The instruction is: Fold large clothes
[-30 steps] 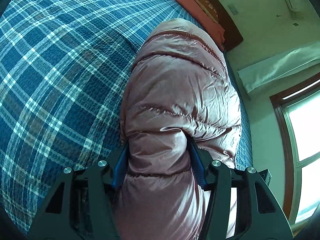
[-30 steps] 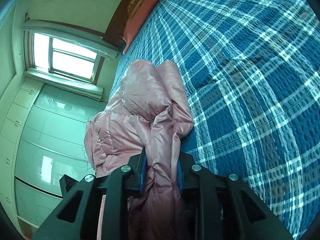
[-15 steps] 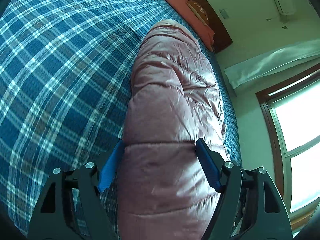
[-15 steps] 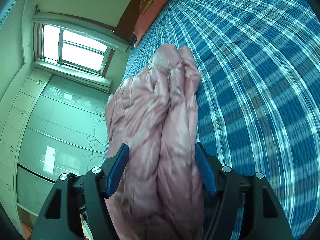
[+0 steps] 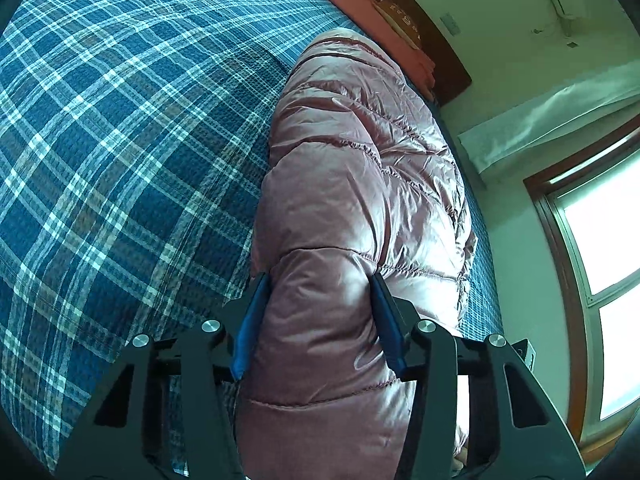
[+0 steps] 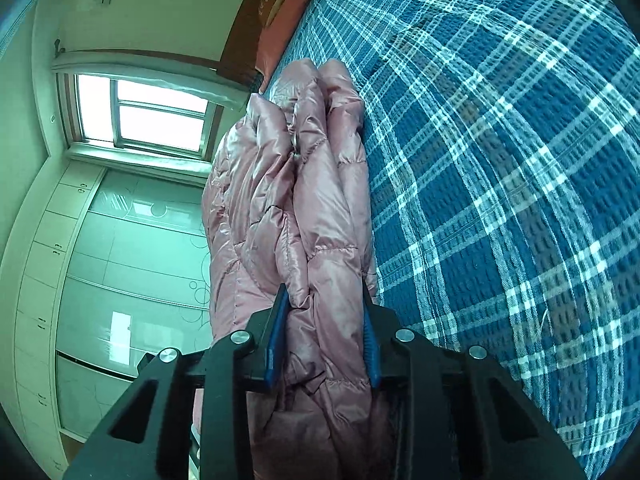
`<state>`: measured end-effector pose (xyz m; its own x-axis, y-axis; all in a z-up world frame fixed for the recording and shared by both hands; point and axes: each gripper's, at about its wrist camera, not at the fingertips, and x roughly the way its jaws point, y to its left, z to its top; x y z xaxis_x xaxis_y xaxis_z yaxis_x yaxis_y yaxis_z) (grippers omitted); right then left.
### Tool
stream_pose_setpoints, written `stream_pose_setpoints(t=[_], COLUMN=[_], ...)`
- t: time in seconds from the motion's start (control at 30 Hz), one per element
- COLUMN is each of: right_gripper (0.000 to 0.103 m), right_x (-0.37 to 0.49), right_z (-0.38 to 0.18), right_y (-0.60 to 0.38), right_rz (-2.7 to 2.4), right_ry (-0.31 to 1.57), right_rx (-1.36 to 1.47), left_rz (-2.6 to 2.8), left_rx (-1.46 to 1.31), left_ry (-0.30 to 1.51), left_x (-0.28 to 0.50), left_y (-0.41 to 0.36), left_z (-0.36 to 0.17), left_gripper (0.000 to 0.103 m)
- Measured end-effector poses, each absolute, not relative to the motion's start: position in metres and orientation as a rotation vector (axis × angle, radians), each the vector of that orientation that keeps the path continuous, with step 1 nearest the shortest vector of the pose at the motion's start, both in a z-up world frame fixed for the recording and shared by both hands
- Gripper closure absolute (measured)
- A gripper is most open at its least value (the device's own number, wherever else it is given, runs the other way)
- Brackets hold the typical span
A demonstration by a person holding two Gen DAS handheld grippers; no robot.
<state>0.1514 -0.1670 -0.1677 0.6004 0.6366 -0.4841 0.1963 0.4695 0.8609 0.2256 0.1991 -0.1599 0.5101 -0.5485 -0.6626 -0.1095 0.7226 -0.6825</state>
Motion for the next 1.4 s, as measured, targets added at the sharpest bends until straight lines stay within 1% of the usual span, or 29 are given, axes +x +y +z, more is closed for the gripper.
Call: stream_pose_setpoints(t=[0.47, 0.57, 0.7, 0.8, 0.93, 1.0, 1.4], right_gripper=[0.07, 0.067, 0.062, 0.057, 0.05, 0.049, 0.049], right_x=[0.135, 0.129, 0.122, 0.114, 0.101, 0.094, 0.041], right_z=[-0.167, -0.166, -0.162, -0.155, -0.144, -0.137, -0.098], right_y=[-0.158, -0.159, -0.16, -0.16, -0.162, -0.163, -0.154], right_rz=[0.299, 0.289, 0.267, 0.244, 0.205, 0.19, 0.095], right_ry=[0.891, 0.873, 0.862, 0.857, 0.855, 0.852, 0.851], right_rx=[1.098, 1.109, 1.105, 1.09, 1.061, 1.041, 0.862], left_rz=[-0.27, -0.258, -0.233, -0.224, -0.195, -0.187, -0.121], left_rx=[-0.736, -0.749, -0.774, -0.78, -0.729, -0.696, -0.454], left_ry=[1.01, 1.006, 1.014, 1.014, 1.004, 0.999, 0.945], left_x=[0.222, 0.22, 0.216, 0.212, 0.204, 0.199, 0.161], left_y=[0.198, 0.199, 0.201, 0.203, 0.202, 0.201, 0.188], left_z=[-0.156, -0.155, -0.155, -0.153, -0.143, -0.138, -0.104], left_gripper=[0.052, 0.051, 0.043, 0.042, 0.037, 0.036, 0.031])
